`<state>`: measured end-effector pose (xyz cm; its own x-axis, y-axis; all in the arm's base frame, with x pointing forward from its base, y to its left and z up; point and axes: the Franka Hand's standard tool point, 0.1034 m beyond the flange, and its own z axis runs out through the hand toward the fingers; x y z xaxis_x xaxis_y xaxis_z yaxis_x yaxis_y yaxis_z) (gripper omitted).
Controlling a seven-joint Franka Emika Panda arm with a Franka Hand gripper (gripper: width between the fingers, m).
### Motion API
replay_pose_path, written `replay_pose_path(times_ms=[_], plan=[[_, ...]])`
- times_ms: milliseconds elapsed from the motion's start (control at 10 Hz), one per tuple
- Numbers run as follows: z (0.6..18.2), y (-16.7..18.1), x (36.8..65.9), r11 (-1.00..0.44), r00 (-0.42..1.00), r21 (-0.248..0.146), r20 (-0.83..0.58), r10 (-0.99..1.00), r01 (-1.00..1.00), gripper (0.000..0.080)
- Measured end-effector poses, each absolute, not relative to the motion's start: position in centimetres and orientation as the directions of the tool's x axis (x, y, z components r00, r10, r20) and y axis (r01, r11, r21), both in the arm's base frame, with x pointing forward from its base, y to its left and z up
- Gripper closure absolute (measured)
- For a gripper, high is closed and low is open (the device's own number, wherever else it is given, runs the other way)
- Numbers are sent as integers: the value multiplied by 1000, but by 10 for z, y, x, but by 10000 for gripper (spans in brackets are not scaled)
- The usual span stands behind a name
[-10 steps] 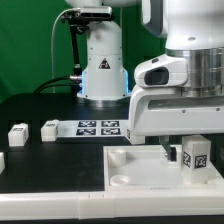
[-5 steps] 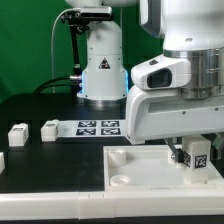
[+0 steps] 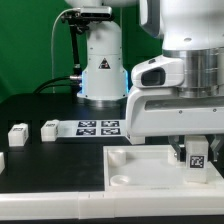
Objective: Assemble one leg
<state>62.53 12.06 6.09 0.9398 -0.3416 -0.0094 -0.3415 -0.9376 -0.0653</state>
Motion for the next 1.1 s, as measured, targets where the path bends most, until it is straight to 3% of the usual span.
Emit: replay_pose_path(times_ms=[400,500,700,800,900,1000,1100], plan=[[60,121,625,-583,585,-38,-43,-810,-811,509],[60,122,626,-466,468,-36,-55,-882,-884,509],[60,122,626,-376,378,-36,-69,-923,-926,509],[60,124,626,-324,326,-34,-77,-942,-945,418],[60,124,626,-405,407,-41,-74,-910,-913,283],[60,125,625,-407,409,-41,-76,-909,-913,283],[60,126,625,-477,479,-45,-68,-875,-878,182]])
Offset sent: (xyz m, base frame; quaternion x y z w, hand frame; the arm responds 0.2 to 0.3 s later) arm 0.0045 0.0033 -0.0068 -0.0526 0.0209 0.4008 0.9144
